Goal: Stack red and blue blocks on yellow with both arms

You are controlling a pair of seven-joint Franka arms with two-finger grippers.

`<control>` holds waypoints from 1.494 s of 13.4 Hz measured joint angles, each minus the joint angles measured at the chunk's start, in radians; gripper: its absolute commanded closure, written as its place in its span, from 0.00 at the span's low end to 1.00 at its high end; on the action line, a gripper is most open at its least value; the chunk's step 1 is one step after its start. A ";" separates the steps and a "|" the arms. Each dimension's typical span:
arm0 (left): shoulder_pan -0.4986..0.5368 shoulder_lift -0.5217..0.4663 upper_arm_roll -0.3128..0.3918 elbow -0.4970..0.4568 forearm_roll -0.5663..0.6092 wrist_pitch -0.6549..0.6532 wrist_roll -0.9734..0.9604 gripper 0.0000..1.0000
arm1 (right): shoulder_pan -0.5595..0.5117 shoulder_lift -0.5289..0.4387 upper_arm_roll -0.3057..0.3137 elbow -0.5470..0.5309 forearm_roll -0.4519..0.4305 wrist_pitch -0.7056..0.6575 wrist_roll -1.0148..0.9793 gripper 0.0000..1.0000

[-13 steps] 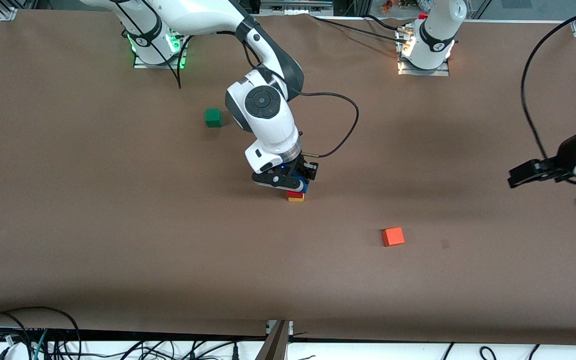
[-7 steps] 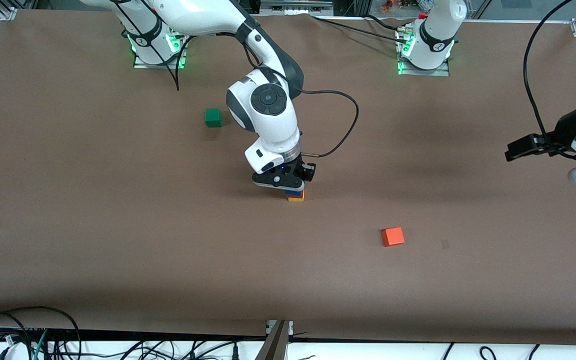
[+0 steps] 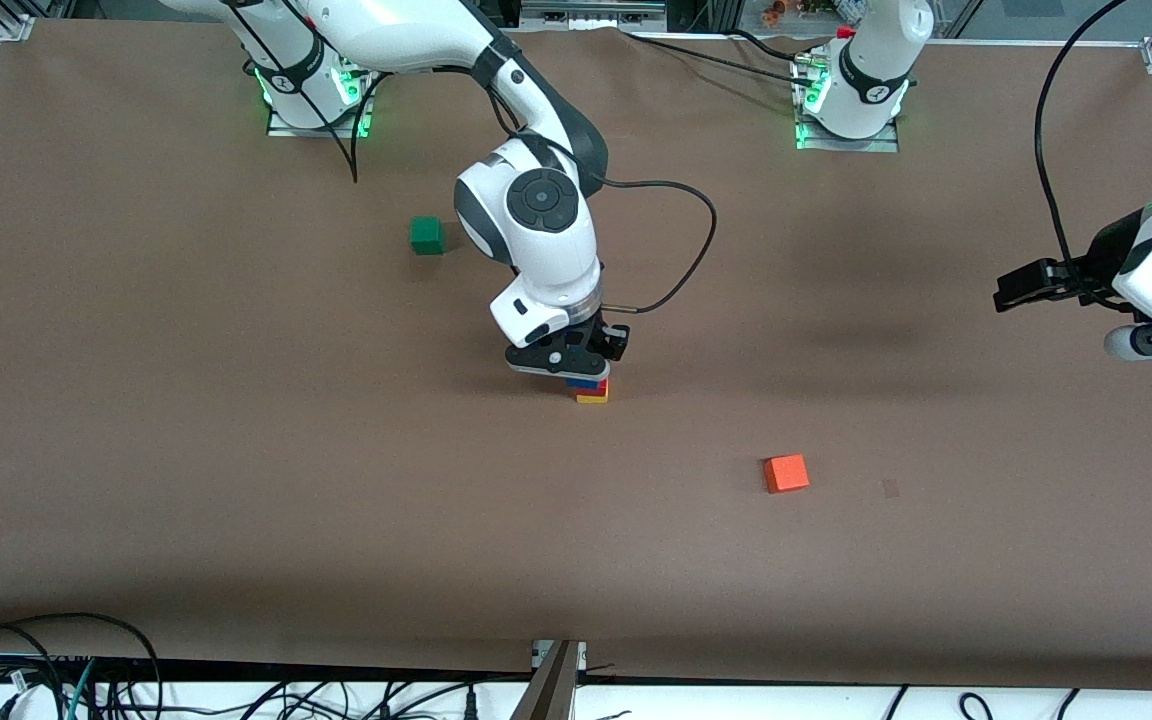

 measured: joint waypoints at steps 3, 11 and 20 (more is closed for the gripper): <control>0.002 0.001 0.000 0.000 0.000 0.001 0.001 0.00 | 0.011 0.000 0.000 0.000 -0.001 -0.019 0.000 0.43; 0.006 0.001 0.002 0.000 0.000 0.002 0.002 0.00 | 0.018 -0.001 -0.003 0.008 -0.005 -0.057 -0.001 0.00; 0.002 0.001 0.000 0.009 0.000 0.010 0.003 0.00 | -0.259 -0.260 -0.151 0.049 0.106 -0.436 -0.243 0.00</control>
